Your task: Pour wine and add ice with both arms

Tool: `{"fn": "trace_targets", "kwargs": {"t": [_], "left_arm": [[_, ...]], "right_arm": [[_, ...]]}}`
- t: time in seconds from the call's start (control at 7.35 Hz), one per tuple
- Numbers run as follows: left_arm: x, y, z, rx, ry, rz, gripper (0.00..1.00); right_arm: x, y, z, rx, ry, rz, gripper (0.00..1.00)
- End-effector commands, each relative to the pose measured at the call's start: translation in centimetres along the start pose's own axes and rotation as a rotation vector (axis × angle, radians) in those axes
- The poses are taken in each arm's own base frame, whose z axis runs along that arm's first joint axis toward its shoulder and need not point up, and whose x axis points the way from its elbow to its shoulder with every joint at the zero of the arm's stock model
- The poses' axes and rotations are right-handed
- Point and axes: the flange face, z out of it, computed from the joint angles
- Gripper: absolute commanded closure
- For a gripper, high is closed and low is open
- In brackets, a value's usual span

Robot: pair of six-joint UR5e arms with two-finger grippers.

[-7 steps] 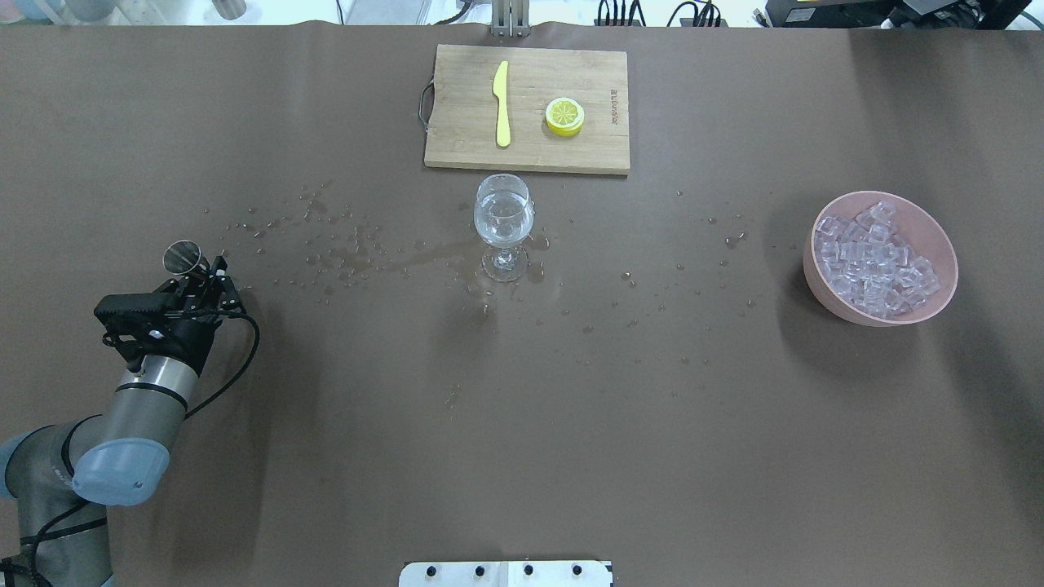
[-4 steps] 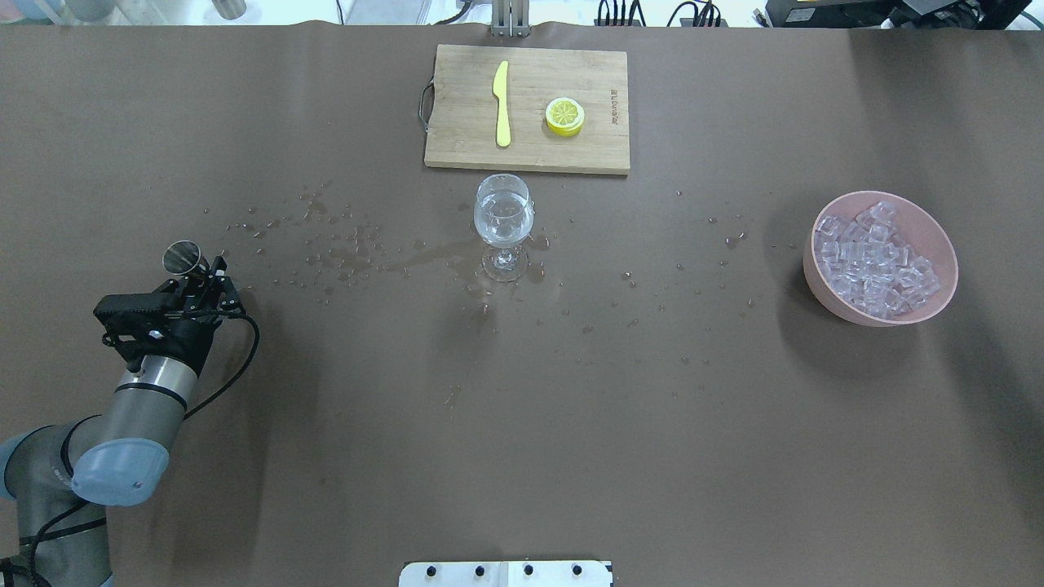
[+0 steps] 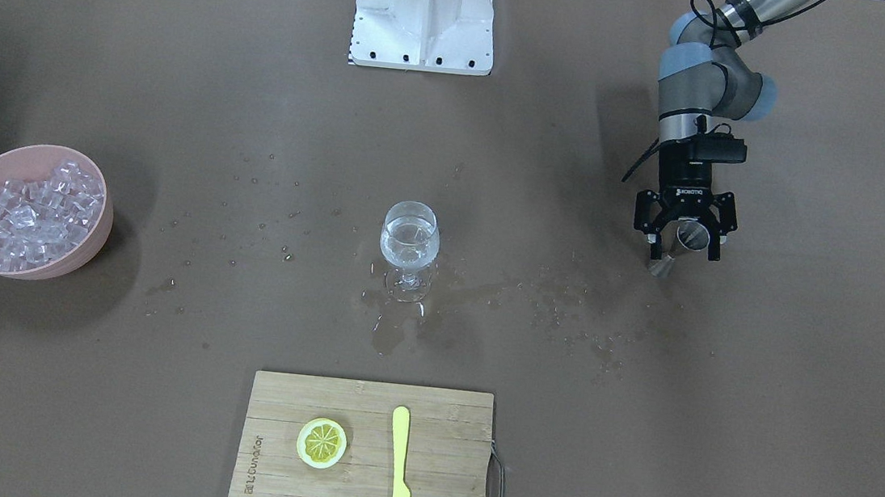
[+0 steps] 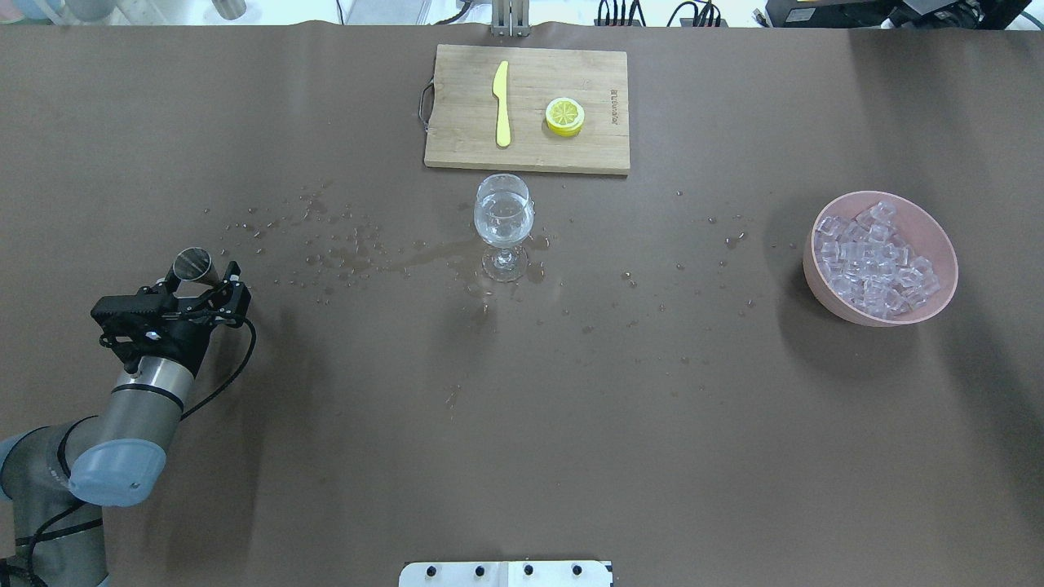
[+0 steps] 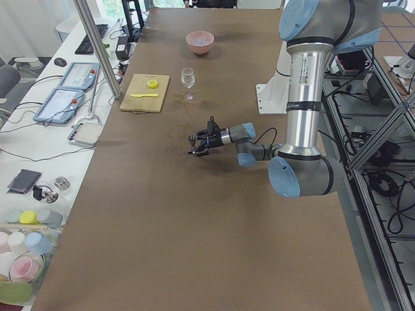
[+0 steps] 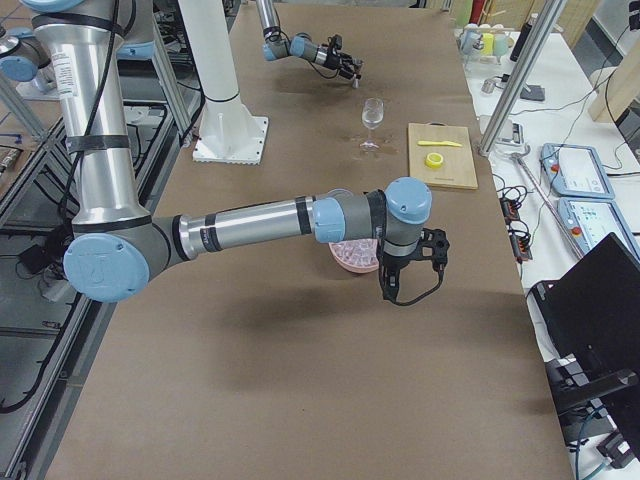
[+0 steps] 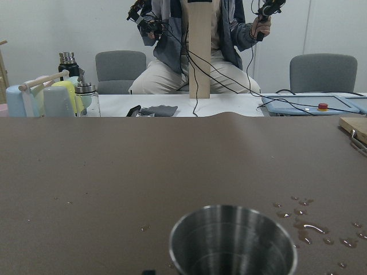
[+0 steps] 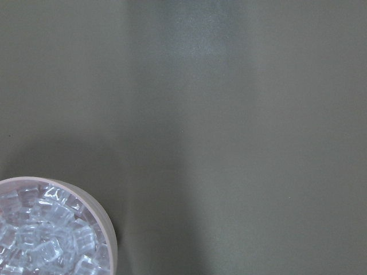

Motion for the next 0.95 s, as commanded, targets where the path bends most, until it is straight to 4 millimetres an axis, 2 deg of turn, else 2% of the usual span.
{"fn": "trace_targets", "kwargs": {"t": [0.0, 0.14, 0.41, 0.54, 0.82], "left_arm": [[0.5, -0.5, -0.3, -0.002, 0.009, -0.010, 0.02], [0.5, -0.3, -0.4, -0.010, 0.013, -0.009, 0.02], [1.2, 0.4, -2.5, -0.035, 0.047, -0.008, 0.02], [0.1, 1.2, -4.0, -0.059, 0.059, 0.012, 0.02], [-0.6, 2.0, -6.1, -0.092, 0.084, 0.023, 0.02]], "right_arm": [[0.0, 0.0, 0.1, -0.001, 0.002, 0.000, 0.00], [0.0, 0.0, 0.1, -0.002, 0.000, 0.001, 0.00], [0.0, 0.0, 0.1, -0.002, 0.000, 0.001, 0.00], [0.1, 0.1, 0.2, -0.003, 0.001, 0.002, 0.00], [0.1, 0.1, 0.2, -0.003, 0.001, 0.002, 0.00]]}}
